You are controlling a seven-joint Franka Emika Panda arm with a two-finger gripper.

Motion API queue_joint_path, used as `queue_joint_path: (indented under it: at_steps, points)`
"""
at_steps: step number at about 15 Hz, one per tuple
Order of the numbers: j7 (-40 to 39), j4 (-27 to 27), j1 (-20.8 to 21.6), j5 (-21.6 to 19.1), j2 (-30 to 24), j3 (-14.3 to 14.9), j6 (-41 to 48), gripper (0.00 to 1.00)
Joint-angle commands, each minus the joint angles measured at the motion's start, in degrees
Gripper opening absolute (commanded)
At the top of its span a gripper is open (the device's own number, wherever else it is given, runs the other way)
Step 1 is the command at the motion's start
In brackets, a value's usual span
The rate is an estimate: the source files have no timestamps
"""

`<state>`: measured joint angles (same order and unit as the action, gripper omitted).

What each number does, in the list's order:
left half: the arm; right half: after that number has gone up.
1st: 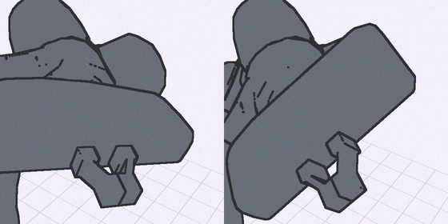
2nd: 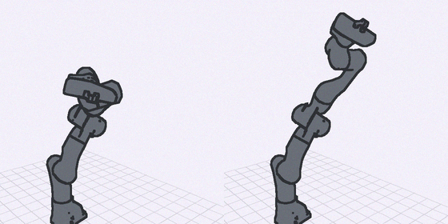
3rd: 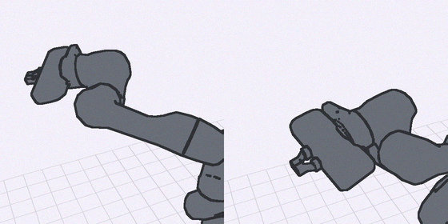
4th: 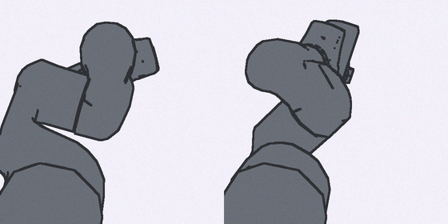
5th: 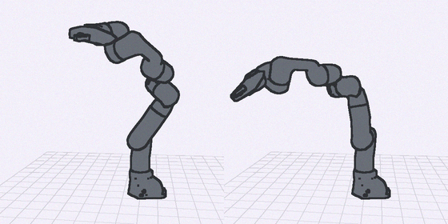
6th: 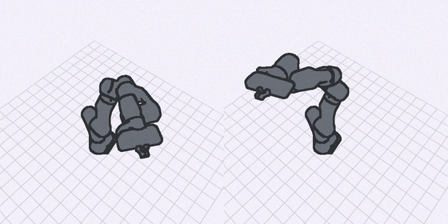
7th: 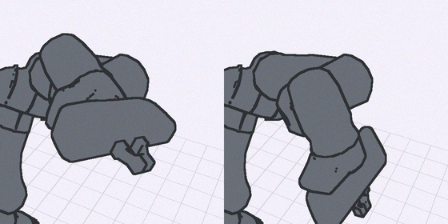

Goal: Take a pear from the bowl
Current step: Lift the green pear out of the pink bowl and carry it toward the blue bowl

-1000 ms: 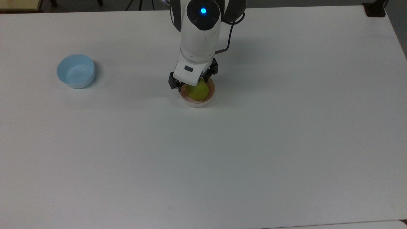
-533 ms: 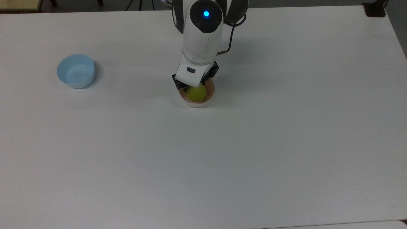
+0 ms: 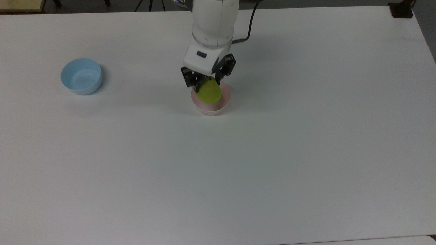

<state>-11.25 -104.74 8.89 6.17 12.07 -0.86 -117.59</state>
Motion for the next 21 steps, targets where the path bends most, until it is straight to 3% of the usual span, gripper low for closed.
queue_joint_path:
  at_steps: [1, 4, 7, 13, 17, 21]
  points:
    - [1.1, 7.9, -1.3, -4.7, -1.4, 0.2, 8.4, 0.00]
    - [1.3, 15.5, -2.8, -7.5, -1.5, 0.6, 18.1, 0.00]
    - [1.1, 17.5, -4.6, -8.1, -2.1, 0.9, 19.6, 0.00]
    - [-5.5, 22.8, -16.3, -7.4, 1.3, 0.9, 19.0, 0.00]
    - [-5.8, 21.5, -18.8, -6.9, 3.5, 2.3, 16.7, 0.00]
    - [-6.1, 10.6, -19.0, -6.6, 3.5, 3.5, 3.5, 0.00]
